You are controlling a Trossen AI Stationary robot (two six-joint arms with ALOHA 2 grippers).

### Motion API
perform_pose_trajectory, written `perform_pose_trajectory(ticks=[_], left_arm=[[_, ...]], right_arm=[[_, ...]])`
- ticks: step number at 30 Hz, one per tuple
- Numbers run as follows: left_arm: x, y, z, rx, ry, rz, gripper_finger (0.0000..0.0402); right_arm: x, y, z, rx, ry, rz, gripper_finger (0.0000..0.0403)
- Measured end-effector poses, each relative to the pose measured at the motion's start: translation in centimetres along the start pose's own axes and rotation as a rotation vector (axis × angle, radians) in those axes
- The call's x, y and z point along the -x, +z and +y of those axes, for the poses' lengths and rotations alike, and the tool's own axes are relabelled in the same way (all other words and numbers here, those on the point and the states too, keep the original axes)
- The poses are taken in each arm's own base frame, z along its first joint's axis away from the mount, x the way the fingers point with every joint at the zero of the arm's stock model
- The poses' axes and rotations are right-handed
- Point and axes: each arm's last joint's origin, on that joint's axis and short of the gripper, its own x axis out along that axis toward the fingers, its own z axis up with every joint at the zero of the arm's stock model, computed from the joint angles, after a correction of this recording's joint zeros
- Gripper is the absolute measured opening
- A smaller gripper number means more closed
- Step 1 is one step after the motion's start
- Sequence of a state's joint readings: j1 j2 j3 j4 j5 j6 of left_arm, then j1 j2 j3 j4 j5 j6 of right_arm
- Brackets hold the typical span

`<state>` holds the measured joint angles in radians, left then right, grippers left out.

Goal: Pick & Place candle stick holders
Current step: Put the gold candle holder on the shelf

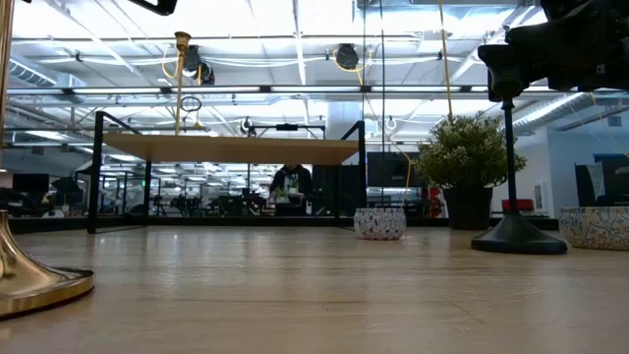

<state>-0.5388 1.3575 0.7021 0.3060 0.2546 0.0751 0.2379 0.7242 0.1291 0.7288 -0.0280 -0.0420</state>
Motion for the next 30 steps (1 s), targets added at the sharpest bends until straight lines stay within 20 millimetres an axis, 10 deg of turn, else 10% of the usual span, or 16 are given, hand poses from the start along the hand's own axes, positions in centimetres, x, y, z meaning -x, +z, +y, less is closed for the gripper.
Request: perform_pose_trajectory(ticks=[17, 30], left_arm=[[1.3, 1.3, 1.3, 0.107, 0.304, -0.090, 0.0027], [7.2, 4.2, 3.7, 0.130, 0.627, -0.247, 0.0023]], right_arm=[[0.0, 0.0, 0.0, 0.000, 0.000, 0.000, 0.0155], [0.0, 0.0, 0.0, 0.000, -0.001, 0.000, 0.0155]])
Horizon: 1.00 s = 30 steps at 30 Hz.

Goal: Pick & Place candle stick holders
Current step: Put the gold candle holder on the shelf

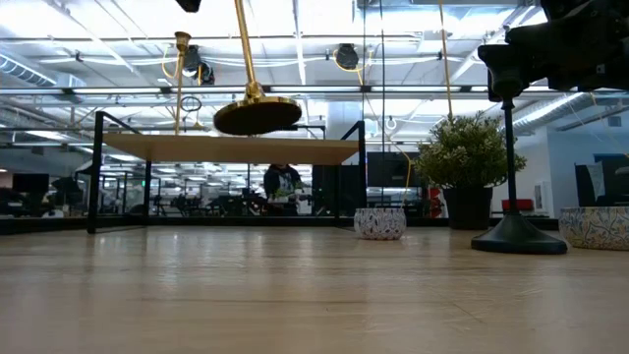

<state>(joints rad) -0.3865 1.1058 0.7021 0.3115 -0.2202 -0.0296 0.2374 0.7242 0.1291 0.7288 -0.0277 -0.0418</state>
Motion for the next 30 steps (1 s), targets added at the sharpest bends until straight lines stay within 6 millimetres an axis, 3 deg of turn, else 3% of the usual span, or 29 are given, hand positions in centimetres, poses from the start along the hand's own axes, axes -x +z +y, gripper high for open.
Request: perform_pose_trajectory(ticks=[11, 15, 30], left_arm=[[2.8, 2.0, 3.8, -0.058, 0.326, -0.050, 0.0012], [3.7, 2.7, 4.8, -0.056, 0.386, -0.085, 0.0026], [5.2, 3.6, 7.9, -0.060, 0.558, -0.127, 0.0014]], right_arm=[[0.0, 0.0, 0.0, 0.000, -0.001, 0.000, 0.0155], [0.0, 0.0, 0.0, 0.000, -0.001, 0.000, 0.0155], [0.0, 0.0, 0.0, 0.000, -0.005, 0.000, 0.0155]])
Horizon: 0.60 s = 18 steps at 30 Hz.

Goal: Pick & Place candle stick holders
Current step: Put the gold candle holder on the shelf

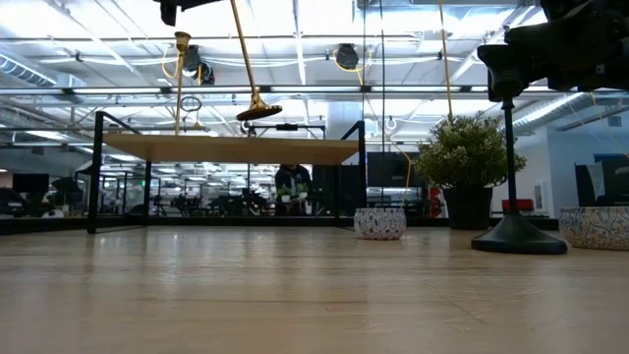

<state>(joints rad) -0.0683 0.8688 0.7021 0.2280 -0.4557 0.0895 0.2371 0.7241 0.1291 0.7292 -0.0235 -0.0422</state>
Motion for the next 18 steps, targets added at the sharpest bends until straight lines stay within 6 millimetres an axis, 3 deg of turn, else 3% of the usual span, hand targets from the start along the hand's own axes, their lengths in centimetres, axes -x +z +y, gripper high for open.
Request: perform_pose_trajectory(ticks=[6, 18], left_arm=[[-0.5, -0.1, 1.5, 0.014, 0.080, 0.003, 0.0017], [-1.1, 1.6, 4.2, 0.017, 0.234, -0.015, 0.0015]], right_arm=[[0.0, 0.0, 0.0, 0.000, 0.000, 0.000, 0.0155], [0.0, 0.0, 0.0, 0.000, 0.000, 0.000, 0.0155]])
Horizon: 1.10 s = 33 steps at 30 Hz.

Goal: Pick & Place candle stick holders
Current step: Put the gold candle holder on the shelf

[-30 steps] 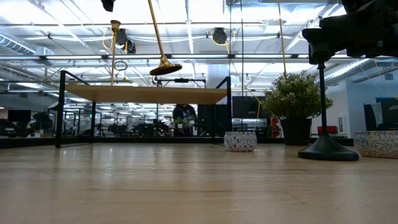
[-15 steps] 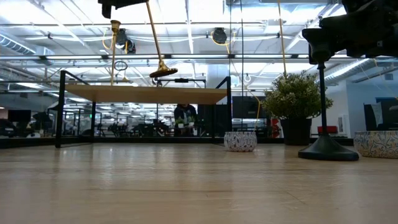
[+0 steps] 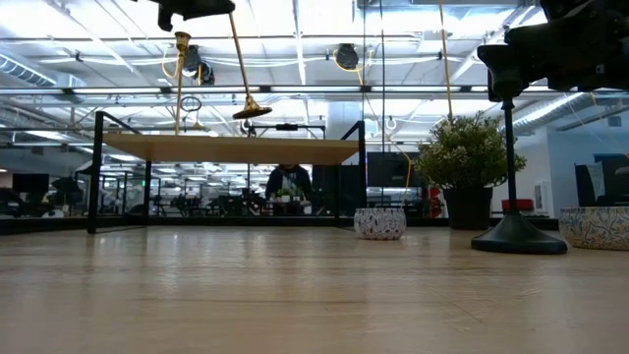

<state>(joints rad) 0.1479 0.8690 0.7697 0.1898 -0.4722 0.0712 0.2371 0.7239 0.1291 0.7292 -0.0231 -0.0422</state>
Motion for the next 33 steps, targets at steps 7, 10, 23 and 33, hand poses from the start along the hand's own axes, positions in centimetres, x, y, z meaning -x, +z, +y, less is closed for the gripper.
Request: perform_pose_trajectory(ticks=[7, 10, 23, 33], left_arm=[[-0.5, -0.4, 1.3, -0.021, 0.117, 0.040, 0.0015], [-0.9, -0.7, 1.8, -0.021, 0.148, 0.061, 0.0011], [-2.7, -2.0, 3.5, -0.016, 0.247, 0.115, 0.0013], [-4.3, -2.8, 3.9, -0.010, 0.263, 0.110, 0.0036]], right_arm=[[0.0, 0.0, 0.0, 0.008, 0.000, 0.000, 0.0155], [0.0, 0.0, 0.0, 0.008, 0.000, 0.000, 0.0155], [0.0, 0.0, -0.2, 0.032, -0.051, 0.003, 0.0155], [0.0, 0.0, -0.2, 0.031, -0.053, 0.003, 0.0155]])
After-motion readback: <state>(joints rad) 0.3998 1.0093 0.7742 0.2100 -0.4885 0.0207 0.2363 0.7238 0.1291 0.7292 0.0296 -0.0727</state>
